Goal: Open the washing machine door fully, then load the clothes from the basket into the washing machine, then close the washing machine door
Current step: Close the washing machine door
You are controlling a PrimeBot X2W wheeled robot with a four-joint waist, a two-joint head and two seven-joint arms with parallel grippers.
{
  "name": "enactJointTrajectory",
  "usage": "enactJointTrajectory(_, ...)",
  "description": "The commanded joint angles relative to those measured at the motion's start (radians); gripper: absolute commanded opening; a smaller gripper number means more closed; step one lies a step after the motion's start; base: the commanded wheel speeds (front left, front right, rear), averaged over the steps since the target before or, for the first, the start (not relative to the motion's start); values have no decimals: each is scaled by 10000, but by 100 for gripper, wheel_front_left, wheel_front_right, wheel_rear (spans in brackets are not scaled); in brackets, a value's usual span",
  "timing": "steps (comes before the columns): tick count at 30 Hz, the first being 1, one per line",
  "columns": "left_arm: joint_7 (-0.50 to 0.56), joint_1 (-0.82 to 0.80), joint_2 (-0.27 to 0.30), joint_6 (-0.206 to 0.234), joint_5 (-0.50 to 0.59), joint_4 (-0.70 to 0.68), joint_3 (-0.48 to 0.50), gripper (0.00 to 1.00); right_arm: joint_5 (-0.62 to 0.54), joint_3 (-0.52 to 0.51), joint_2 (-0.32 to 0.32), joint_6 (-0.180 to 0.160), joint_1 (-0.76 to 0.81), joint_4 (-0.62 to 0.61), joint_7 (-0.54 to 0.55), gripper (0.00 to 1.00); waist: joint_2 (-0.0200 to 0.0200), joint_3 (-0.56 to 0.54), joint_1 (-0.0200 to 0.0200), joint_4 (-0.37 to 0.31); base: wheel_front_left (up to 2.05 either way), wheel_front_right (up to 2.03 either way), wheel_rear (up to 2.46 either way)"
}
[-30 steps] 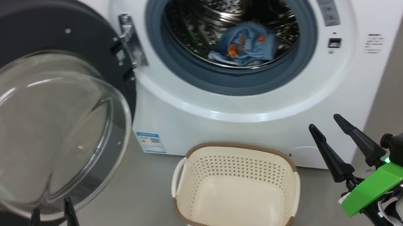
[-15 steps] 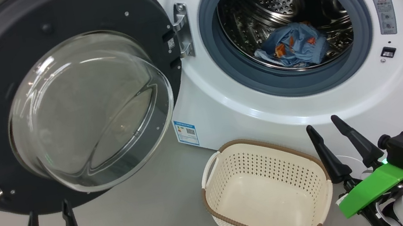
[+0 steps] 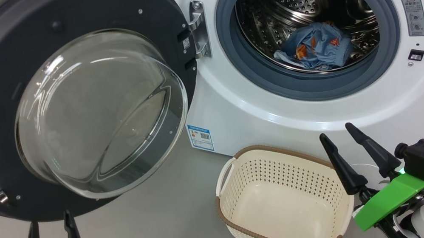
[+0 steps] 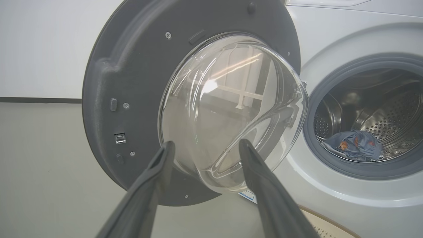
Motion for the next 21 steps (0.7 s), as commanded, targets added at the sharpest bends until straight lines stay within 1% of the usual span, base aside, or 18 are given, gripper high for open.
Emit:
enactJointTrajectory(1, -44, -191, 232, 72, -24, -236, 403, 100, 43, 194, -38, 16, 33, -233, -48, 100, 0, 12, 0, 14, 0, 0, 0)
enactJointTrajectory(9, -50, -245, 277, 33, -84, -268, 489, 100, 64, 254, -90, 16, -39, -194, -48, 100, 0, 46, 0, 23, 0, 0, 0)
enactJointTrajectory(10, -51, -291, 302, -4, -123, -286, 510, 74, 69, 263, -99, 16, -41, -187, -48, 100, 0, 53, 0, 22, 0, 0, 0)
enactJointTrajectory(11, -46, -352, 338, -45, -169, -319, 537, 25, 74, 267, -110, 16, -43, -181, -48, 100, 0, 63, 0, 22, 0, 0, 0)
enactJointTrajectory(12, -27, -428, 391, -104, -221, -359, 565, 0, 78, 268, -122, 16, -46, -178, -48, 100, 0, 77, 0, 22, 0, 0, 0)
enactJointTrajectory(18, 267, -1346, 903, -536, -882, -526, 1100, 0, 46, 298, -220, 16, -67, -172, -48, 100, 0, 224, 0, -22, 0, 0, 0)
enactJointTrajectory(20, 431, -1774, 902, -786, -1598, -560, 1467, 0, 38, 345, -252, 16, -95, -166, -48, 100, 0, 277, 0, -87, 0, 0, 0)
enactJointTrajectory(21, 516, -1994, 1046, -907, -1822, -508, 1648, 0, 33, 376, -267, 16, -118, -158, -48, 100, 0, 299, 0, -141, 0, 0, 0)
